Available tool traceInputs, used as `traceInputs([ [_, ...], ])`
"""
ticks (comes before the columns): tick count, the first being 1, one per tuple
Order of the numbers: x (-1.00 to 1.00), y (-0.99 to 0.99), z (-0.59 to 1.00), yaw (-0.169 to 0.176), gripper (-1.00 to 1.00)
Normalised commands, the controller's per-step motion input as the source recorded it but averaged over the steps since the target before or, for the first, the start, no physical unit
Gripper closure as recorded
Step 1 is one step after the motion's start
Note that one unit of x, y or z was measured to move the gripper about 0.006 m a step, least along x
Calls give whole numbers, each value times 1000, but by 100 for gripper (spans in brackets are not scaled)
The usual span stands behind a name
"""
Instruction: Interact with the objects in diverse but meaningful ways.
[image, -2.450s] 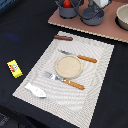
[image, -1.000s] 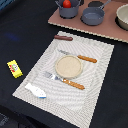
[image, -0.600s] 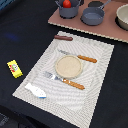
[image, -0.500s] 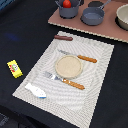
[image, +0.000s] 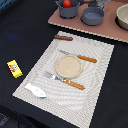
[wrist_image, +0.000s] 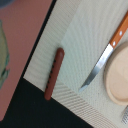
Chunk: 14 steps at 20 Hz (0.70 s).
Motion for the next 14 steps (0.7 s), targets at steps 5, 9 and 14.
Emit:
traceInputs([
  [5, -649, -478, -527, -62, -100],
  [9, -722, -364, -466, -76, -100],
  [14, -771, -313, -433, -80, -100],
])
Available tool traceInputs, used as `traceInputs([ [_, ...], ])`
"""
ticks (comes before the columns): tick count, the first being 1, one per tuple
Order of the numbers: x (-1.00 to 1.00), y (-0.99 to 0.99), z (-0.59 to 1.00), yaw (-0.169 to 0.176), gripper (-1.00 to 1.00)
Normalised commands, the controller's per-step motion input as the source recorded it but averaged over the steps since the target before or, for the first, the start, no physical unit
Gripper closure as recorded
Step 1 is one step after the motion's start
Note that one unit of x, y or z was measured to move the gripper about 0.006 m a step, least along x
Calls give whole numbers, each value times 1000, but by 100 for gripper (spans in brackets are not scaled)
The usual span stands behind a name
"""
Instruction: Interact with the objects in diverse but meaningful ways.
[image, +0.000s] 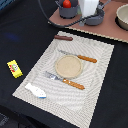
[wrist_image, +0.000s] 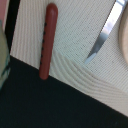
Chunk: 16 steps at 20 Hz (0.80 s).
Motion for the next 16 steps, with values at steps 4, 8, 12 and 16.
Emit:
traceInputs([
  [4, -789, -234, -505, -89, -100],
  [8, -784, -224, -615, -86, -100],
  [12, -787, -114, -635, -74, -100],
  [16, -775, -56, -616, -65, -100],
])
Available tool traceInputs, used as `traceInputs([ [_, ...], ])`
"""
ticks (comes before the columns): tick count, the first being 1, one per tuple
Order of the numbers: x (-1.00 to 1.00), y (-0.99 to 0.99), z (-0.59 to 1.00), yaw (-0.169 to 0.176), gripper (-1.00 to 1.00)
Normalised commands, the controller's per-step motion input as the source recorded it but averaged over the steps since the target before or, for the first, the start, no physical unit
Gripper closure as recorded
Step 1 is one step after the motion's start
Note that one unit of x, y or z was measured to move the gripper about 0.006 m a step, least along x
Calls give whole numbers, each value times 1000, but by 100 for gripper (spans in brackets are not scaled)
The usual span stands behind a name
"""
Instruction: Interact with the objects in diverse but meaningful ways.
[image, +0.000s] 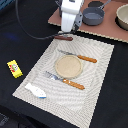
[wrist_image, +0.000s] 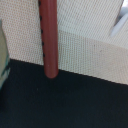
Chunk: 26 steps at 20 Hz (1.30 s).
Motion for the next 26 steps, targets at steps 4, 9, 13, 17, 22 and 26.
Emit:
traceInputs([
  [4, -667, -52, -519, -58, -100],
  [9, -272, 0, -219, -28, -100],
  [13, 6, 89, -61, -23, -100],
  [17, 131, 256, -6, -3, -100],
  [22, 34, 222, -122, 0, -100],
  [26, 0, 149, -259, 4, -100],
])
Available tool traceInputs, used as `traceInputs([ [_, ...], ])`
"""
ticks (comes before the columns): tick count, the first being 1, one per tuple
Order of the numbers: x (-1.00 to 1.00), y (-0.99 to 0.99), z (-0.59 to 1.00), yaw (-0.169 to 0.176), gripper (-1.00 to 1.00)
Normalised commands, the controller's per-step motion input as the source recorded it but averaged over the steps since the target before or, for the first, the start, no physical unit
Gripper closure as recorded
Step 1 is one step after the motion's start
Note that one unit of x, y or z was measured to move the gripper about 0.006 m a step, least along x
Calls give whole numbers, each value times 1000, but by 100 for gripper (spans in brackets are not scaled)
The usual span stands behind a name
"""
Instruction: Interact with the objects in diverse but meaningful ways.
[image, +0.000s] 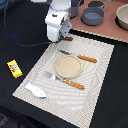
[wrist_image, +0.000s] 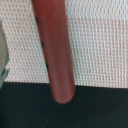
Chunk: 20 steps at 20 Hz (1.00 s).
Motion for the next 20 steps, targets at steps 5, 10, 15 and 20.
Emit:
traceInputs([
  [5, 0, 145, -307, 24, -100],
  [10, 0, 145, -199, 22, -100],
  [15, 0, 91, -67, 25, 100],
  [20, 0, 82, -91, 31, 100],
])
